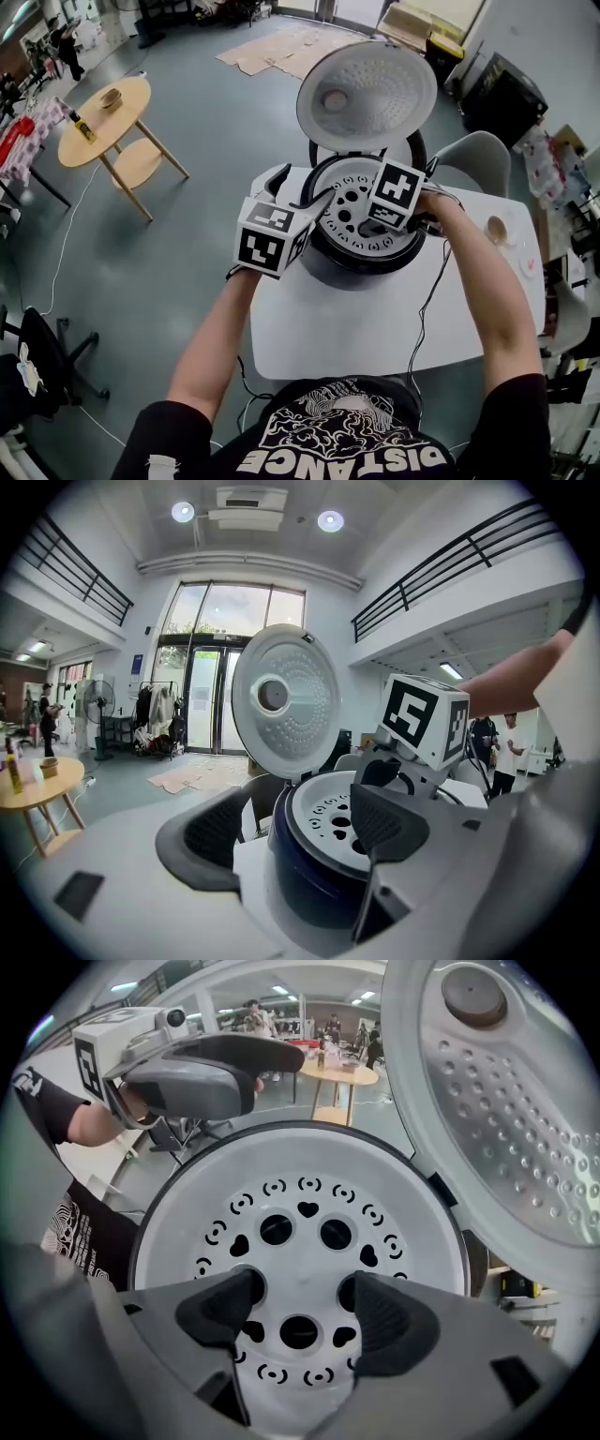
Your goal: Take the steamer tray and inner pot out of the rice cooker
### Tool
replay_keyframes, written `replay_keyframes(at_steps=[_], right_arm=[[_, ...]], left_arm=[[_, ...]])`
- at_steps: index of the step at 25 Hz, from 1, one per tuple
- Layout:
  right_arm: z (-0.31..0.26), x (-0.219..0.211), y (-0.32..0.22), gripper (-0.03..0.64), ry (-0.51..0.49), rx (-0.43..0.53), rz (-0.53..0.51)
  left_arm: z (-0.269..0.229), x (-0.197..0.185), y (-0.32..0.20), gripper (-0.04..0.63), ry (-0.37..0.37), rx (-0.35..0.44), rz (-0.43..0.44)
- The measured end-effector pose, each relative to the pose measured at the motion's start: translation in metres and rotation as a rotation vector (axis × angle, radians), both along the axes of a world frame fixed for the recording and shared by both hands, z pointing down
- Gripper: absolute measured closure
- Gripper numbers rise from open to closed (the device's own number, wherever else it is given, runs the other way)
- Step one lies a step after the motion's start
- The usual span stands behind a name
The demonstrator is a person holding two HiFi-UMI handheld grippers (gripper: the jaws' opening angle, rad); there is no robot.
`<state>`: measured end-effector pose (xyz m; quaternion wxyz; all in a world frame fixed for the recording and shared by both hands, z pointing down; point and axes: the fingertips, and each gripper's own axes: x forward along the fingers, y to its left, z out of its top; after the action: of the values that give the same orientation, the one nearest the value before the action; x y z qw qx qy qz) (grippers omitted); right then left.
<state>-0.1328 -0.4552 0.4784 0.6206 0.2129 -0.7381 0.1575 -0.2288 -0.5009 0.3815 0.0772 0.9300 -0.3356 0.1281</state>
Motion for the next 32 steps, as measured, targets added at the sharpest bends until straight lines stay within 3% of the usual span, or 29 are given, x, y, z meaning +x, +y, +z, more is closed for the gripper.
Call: replay_keyframes(at_steps=[10,26,32], right_arm=[[0.01,-0.001,0.0,0.299,-0.011,-0.07,0.048],[-0.057,0.011,0.013,0.308,-0.005,0.068,0.064],[-0.074,0.05,0.029,0.308,-0.017,0.099,0.12]], left_arm=[[0.004,-0.008,-0.003,0.242,-0.004,-0.005,-0.003],[-0.041,-0.002,0.021,0.242,0.03,0.08,-0.007],[-0.057,0.038,0.032,0.242,0.042,0.101,0.04]])
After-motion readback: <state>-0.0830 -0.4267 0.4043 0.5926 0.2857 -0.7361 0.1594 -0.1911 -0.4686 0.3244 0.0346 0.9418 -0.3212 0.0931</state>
